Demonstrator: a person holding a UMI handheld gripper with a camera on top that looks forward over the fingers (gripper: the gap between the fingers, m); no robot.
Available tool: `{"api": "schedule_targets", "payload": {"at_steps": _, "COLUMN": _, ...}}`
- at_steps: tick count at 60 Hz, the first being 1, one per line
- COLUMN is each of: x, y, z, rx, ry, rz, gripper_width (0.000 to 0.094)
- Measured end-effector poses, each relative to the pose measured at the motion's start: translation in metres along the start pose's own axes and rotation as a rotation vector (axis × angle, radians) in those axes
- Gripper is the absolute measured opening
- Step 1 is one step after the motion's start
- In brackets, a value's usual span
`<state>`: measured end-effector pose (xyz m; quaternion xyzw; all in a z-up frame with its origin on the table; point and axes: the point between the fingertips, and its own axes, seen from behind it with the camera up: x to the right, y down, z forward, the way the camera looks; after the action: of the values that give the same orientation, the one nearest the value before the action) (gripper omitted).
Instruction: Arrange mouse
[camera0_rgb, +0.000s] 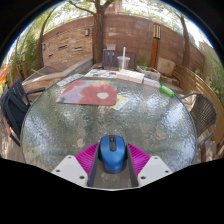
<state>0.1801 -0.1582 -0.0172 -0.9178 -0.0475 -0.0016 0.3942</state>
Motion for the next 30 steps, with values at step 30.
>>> {"api": "schedule_targets", "payload": {"at_steps": 30, "x": 0.034, "y": -0.163, "z": -0.060, "rx": 0.197, "ry": 0.148, "rz": 0.078, "gripper_width": 0.0359}}
